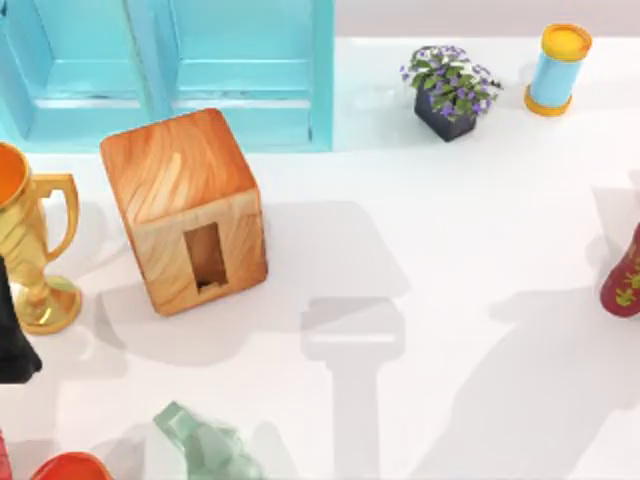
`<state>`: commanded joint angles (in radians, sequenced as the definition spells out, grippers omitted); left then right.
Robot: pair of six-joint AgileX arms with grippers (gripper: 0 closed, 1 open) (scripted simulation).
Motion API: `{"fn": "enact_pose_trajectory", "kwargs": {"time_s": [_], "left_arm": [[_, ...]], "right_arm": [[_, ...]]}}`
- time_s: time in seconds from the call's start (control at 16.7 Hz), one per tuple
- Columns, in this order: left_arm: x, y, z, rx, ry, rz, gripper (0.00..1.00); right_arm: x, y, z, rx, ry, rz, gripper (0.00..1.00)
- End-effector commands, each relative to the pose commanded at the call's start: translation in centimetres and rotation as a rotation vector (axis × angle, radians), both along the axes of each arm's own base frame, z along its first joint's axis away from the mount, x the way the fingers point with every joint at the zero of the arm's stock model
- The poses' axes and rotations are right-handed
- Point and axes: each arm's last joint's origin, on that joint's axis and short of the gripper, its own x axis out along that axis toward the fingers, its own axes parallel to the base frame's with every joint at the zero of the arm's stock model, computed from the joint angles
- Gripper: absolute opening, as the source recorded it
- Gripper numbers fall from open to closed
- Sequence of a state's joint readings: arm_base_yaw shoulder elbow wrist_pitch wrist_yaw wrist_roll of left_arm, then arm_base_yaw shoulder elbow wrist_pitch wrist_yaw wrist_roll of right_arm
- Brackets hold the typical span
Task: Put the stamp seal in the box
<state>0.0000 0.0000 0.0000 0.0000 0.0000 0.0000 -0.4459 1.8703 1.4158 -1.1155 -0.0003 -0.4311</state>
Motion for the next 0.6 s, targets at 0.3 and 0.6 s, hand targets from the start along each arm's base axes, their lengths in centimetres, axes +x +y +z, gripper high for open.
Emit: {"fn": "enact_pose_trajectory", "kwargs": {"time_s": [0.3,0.6], "left_arm": [[0.00,0.00,0.00,0.000,0.000,0.000,1.00],[0.00,0.00,0.00,0.000,0.000,0.000,1.00]], "right_arm": [[0.00,0.00,0.00,0.000,0.000,0.000,1.00],[0.00,0.00,0.00,0.000,0.000,0.000,1.00]]}}
